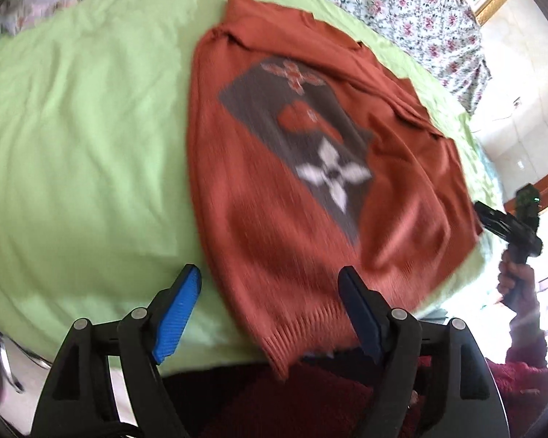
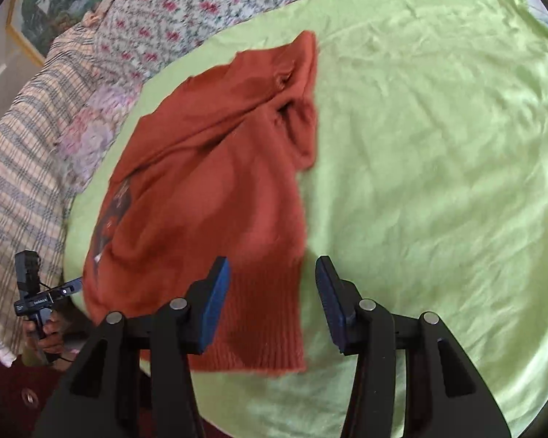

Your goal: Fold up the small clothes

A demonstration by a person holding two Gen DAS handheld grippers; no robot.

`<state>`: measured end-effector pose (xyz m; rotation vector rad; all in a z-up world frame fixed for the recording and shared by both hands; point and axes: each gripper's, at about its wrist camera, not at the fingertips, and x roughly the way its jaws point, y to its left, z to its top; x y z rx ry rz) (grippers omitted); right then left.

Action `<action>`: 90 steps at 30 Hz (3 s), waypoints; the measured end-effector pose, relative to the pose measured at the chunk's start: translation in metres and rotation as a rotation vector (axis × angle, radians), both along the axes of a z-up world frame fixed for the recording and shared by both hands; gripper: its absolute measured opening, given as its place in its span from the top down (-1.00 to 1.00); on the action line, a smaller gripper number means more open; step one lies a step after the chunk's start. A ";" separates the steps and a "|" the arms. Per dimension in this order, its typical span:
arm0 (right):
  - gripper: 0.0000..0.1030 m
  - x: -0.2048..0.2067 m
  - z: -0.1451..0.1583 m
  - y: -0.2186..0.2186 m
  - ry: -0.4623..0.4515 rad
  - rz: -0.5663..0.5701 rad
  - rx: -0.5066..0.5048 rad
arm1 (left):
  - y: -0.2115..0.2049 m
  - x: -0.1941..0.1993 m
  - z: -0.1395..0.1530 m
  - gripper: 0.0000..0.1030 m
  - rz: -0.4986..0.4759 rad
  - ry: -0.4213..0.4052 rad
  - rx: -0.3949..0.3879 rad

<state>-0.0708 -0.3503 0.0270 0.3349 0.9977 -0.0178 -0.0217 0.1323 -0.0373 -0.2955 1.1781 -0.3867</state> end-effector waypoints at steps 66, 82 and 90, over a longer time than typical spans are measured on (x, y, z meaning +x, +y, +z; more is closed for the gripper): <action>0.88 0.011 0.071 -0.017 -0.429 0.125 0.371 | 0.040 0.118 0.128 0.93 0.085 -0.520 -0.293; 0.88 0.220 0.021 -0.089 -0.161 -0.119 0.156 | -0.010 0.341 0.052 0.92 0.211 -0.282 -0.101; 0.82 0.226 0.006 -0.092 -0.083 -0.175 0.106 | -0.013 0.325 0.018 0.51 0.175 -0.186 -0.150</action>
